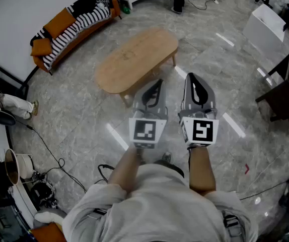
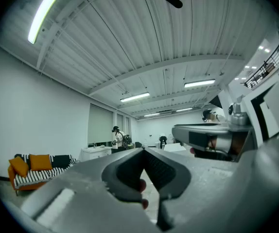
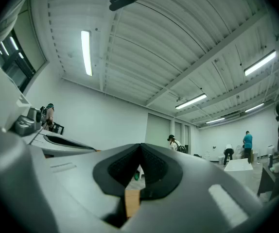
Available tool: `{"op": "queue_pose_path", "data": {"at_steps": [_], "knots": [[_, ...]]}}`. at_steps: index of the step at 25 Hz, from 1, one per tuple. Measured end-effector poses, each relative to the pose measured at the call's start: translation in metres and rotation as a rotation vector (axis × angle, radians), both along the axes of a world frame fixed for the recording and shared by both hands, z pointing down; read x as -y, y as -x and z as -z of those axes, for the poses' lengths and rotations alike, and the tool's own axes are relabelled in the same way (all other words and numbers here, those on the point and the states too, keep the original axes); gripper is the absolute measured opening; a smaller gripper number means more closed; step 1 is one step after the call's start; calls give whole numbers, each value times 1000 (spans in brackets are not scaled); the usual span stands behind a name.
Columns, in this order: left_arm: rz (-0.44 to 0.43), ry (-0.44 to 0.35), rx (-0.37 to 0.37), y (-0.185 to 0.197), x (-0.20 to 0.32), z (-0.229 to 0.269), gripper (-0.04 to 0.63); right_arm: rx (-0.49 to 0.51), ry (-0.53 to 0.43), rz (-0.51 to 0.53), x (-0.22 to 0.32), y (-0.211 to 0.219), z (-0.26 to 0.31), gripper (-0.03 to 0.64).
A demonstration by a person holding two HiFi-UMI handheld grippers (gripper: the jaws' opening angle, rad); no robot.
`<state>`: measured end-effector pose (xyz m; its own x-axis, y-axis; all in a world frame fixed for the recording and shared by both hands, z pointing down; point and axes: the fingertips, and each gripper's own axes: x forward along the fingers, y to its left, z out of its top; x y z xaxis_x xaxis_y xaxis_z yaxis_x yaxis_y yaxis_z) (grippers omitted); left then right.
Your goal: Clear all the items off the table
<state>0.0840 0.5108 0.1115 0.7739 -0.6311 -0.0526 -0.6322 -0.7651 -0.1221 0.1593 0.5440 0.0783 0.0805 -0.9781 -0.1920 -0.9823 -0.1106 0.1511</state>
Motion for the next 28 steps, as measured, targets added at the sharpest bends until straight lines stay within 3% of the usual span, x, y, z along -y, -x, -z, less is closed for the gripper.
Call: {"op": "queue_pose_path", "data": {"at_steps": [7,13,21,28], "knots": [[25,21,13,-14,-2,-8,20,7,-4,44,5,-12,-4,6],[64,52,43,-6,13,-24,20,70,-9,82,23,-5,-17,6],[99,104,40,5,69,-52,20,61,86,63,70,-12,-49,6],[95,149,-8,17,141,-57,20,48,120,49,140,-4,-52,6]]}}
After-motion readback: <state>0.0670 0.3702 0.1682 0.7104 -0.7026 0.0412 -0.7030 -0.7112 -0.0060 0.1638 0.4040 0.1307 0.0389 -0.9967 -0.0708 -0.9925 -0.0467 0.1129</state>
